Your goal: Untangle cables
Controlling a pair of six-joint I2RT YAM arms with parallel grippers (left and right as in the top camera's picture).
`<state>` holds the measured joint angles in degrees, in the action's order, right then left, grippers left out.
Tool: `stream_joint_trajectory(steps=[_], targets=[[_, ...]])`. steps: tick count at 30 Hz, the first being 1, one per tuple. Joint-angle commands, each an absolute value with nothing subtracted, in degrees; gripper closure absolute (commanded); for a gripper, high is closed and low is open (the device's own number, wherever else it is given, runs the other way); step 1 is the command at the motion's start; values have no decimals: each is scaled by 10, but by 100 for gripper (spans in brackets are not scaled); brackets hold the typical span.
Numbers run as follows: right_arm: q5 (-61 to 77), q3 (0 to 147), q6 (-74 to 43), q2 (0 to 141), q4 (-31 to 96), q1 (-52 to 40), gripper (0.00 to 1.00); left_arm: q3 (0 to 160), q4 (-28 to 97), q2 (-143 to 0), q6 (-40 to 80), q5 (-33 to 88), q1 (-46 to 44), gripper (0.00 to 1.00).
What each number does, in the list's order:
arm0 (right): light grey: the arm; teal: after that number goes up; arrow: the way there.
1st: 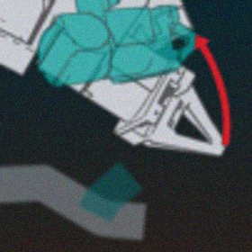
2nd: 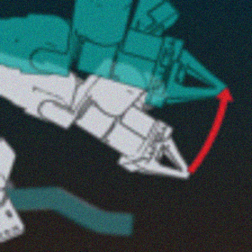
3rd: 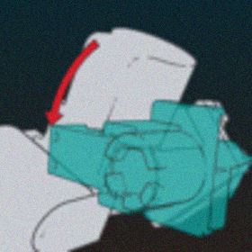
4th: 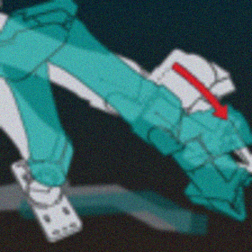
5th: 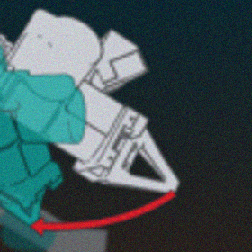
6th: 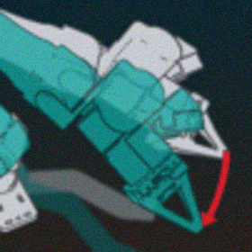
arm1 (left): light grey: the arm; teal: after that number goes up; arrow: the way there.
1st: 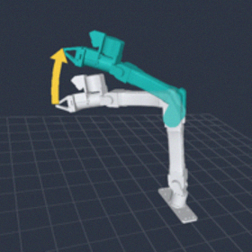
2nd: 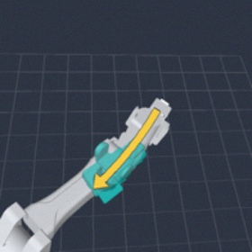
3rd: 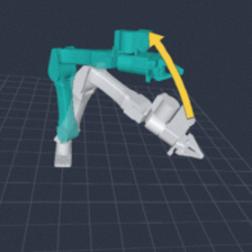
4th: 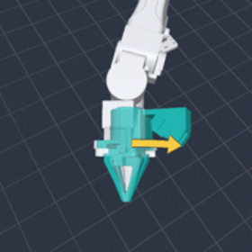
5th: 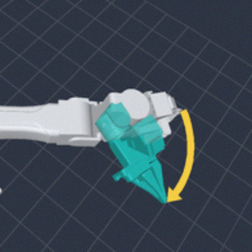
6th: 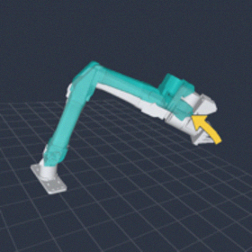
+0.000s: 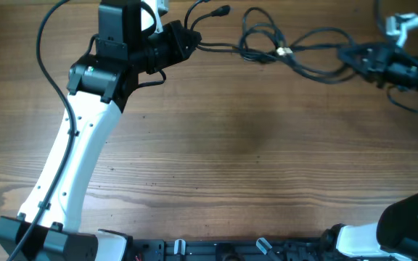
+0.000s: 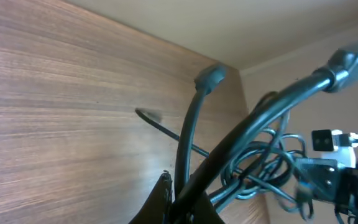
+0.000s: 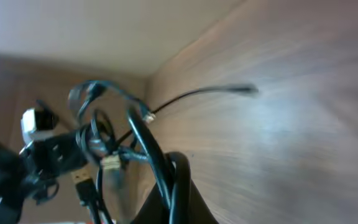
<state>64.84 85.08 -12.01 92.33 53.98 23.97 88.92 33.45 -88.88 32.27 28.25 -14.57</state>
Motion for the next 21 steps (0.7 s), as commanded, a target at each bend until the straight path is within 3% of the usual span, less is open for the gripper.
stream_joint_trajectory(steps=[1, 5, 9, 10, 11, 12, 17, 21], targets=[[448, 859, -104, 925, 571, 277, 96, 896, 337, -864, 318, 194, -111, 96], [414, 858, -32, 925, 592, 221, 95, 896, 337, -864, 318, 194, -111, 96], [416, 858, 145, 925, 624, 142, 92, 896, 341, -864, 318, 195, -111, 96], [416, 858, 167, 925, 631, 126, 80, 896, 342, -864, 318, 195, -111, 96], [413, 858, 164, 925, 630, 114, 53, 896, 342, -864, 318, 199, -111, 96], [413, 858, 162, 925, 626, 106, 43, 896, 342, -864, 318, 204, -111, 96], [410, 858, 71, 924, 589, 95, 24, 896, 347, -864, 323, 234, -111, 96], [488, 859, 78, 924, 582, 80, 23, 896, 346, -864, 371, 234, -111, 96]])
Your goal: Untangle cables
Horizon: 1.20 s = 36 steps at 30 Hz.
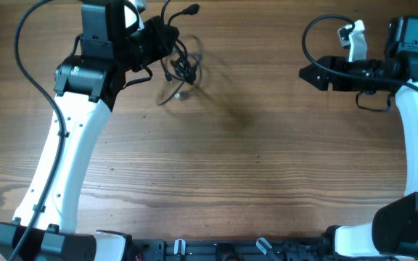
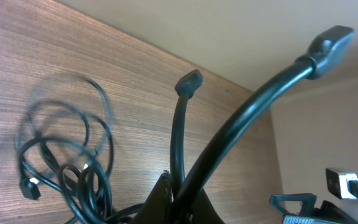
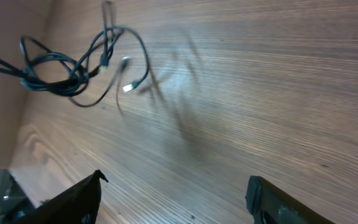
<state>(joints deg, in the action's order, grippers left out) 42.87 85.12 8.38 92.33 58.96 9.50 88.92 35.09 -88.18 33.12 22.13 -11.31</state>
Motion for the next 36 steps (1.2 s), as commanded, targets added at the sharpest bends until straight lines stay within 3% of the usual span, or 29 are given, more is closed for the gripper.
stream_joint_trajectory(steps=[1, 8, 14, 27, 32, 36], targets=[[500, 859, 85, 924, 576, 67, 24, 896, 346, -864, 393, 226, -111, 96], [462, 859, 54, 924, 485, -73, 27, 896, 410, -864, 587, 120, -111, 96], [383, 858, 134, 924, 425, -183, 26, 896, 437, -863, 733, 144, -111, 93], [392, 858, 339, 989, 394, -223, 37, 896, 447, -863, 744, 277, -111, 96], [403, 858, 379, 1019, 385, -227, 49, 896, 446, -863, 741, 307, -111, 96], [408, 858, 373, 1035, 368, -227, 66, 896, 458, -863, 726, 315, -111, 95]])
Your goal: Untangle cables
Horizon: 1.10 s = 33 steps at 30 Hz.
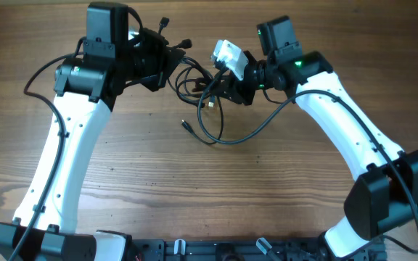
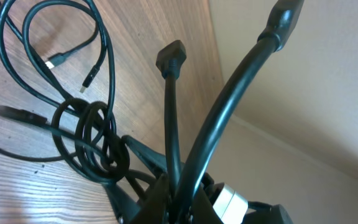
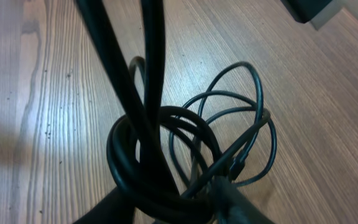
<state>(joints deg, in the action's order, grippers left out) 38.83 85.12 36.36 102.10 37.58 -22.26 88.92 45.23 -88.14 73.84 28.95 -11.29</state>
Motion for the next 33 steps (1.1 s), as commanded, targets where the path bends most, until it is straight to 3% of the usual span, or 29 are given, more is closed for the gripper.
stream_joint_trajectory(steps=[1, 6, 7, 12, 13, 15, 19, 25, 30, 33], targets=[[421, 858, 373, 1035, 367, -227, 71, 896, 460, -863, 716, 315, -111, 95], [440, 858, 314, 1035, 368, -226, 96, 896, 462, -864, 685, 263, -111, 85], [439, 858, 284, 1035, 369, -226, 96, 896, 463, -864, 667, 239, -111, 80], [440, 858, 138, 1035, 385, -227, 96, 896, 494, -867, 486, 74, -111, 40], [441, 858, 123, 1035, 392, -227, 96, 896, 496, -869, 441, 74, -111, 37], [454, 858, 103, 1035, 413, -227, 96, 896, 500, -872, 376, 82, -111, 37], [497, 858, 110, 1035, 460, -227, 96, 896, 501, -872, 193, 169, -111, 49], [589, 864, 165, 1035, 503, -225, 96, 893, 547, -880, -29, 299, -111, 47], [652, 882, 165, 1033, 502, -208, 96, 892, 574, -912, -101, 360, -111, 43], [678, 886, 164, 1033, 502, -194, 96, 892, 577, -934, -121, 382, -111, 46]])
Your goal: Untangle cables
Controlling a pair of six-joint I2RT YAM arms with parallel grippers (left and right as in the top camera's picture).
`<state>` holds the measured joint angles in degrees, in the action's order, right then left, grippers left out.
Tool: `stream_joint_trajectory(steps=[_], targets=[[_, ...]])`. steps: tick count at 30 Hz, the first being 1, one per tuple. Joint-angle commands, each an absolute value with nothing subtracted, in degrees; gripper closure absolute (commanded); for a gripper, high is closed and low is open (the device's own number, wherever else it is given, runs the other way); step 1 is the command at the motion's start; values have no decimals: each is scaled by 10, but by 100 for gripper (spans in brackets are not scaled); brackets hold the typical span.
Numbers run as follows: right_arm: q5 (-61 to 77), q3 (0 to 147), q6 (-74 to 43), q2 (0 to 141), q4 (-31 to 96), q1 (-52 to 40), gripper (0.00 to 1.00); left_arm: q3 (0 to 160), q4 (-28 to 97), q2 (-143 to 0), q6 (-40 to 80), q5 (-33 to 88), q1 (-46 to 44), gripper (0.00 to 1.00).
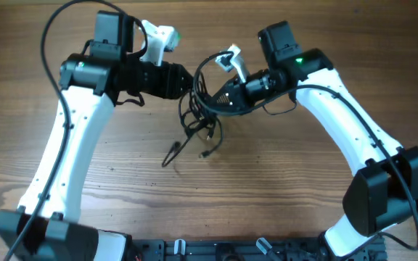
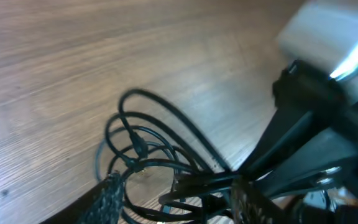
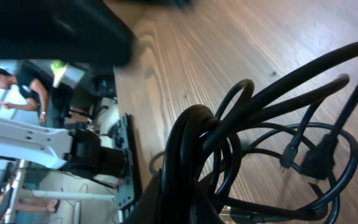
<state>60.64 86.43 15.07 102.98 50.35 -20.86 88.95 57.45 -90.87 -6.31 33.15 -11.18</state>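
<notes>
A tangle of black cables (image 1: 197, 116) hangs over the middle of the table, between my two grippers. My right gripper (image 1: 220, 98) is shut on the thick bundle (image 3: 241, 137), its fingers meeting at the bottom of the right wrist view (image 3: 179, 202). My left gripper (image 1: 187, 78) is open just left of the tangle. Its fingers (image 2: 109, 194) stand wide apart, with cable loops (image 2: 148, 155) lying between them. Two loose plug ends (image 1: 171, 156) trail onto the wood below the bundle.
The wooden table (image 1: 303, 196) stretches out on all sides of the tangle. A black rail with clips (image 1: 216, 250) runs along its front edge. Both arms reach in from the front corners and meet near the middle of the back.
My right gripper has shut on the bundle it was open around. My left gripper was shut on two cables and now stands open. The tangle now sits lower and its ends lie nearer the front.
At first both grippers were shut on the cables, stretched across the back of the table. Then the right was open and empty at the far right, the tangle hanging from the left. Later the right was open around it; now the right holds it and the left is open.
</notes>
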Motion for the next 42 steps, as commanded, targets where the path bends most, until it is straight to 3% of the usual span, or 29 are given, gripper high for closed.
stream_joint_trajectory(steps=[1, 12, 20, 24, 33, 34, 35, 36, 37, 40, 42], targets=[[691, 886, 163, 1033, 502, -187, 96, 892, 577, -939, -126, 382, -111, 46], [777, 886, 150, 1033, 500, -148, 96, 892, 552, -958, -163, 456, -120, 47], [788, 886, 146, 1033, 500, -148, 96, 891, 511, -965, -161, 445, -175, 52], [812, 886, 147, 1033, 500, -148, 96, 891, 505, -965, -158, 423, -178, 60], [833, 886, 146, 1033, 500, -148, 96, 891, 486, -965, -132, 385, -178, 64], [832, 886, 146, 1033, 500, -148, 96, 892, 481, -965, -127, 385, -178, 66], [820, 886, 145, 1033, 500, -148, 96, 892, 475, -965, -124, 385, -178, 76], [797, 886, 134, 1033, 499, -148, 96, 892, 472, -965, -122, 385, -178, 93], [763, 886, 110, 1033, 496, -147, 94, 891, 469, -965, -109, 376, -177, 96], [652, 886, 30, 1033, 479, -147, 75, 892, 469, -965, -52, 324, -175, 96], [600, 886, -6, 1033, 469, -147, 54, 892, 469, -965, -9, 292, -174, 96]])
